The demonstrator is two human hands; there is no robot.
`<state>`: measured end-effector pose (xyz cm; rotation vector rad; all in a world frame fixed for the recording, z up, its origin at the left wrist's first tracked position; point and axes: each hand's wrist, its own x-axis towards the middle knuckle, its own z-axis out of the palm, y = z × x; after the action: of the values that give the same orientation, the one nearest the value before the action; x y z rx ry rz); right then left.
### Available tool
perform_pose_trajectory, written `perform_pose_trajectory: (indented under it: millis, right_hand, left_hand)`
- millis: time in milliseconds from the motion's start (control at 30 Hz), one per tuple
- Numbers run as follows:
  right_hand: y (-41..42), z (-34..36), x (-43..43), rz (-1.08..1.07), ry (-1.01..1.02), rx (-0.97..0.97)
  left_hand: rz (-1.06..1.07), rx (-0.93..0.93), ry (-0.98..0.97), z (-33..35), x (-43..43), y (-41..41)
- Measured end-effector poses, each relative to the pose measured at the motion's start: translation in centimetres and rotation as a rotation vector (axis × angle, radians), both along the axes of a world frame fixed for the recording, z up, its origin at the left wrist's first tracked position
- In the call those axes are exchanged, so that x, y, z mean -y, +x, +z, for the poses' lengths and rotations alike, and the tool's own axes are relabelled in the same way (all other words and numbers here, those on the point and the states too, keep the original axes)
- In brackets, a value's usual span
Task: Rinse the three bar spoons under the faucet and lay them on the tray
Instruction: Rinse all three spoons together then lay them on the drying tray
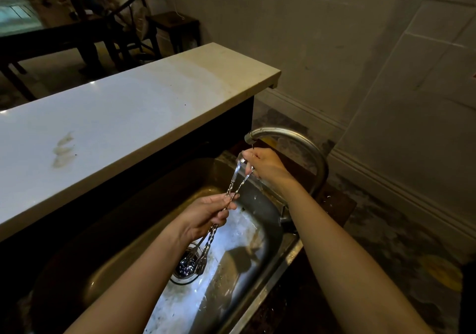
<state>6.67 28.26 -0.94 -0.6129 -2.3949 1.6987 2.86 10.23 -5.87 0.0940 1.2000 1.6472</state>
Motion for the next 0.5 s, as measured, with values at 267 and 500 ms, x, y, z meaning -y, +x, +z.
perform_pose_trajectory:
  millis: [267,500]
  right_hand:
    - [-0.9,-0.2,0.2,0.029,-0.026,-0.002]
    - [-1.6,0.4,-0.4,-0.021,0.034,0.013]
  left_hand:
    - [-0.035,-0.031,0.002,0.4,-0.5,0.2]
    - [0.021,-0.005,0.024,1.2,-1.0,-0.2]
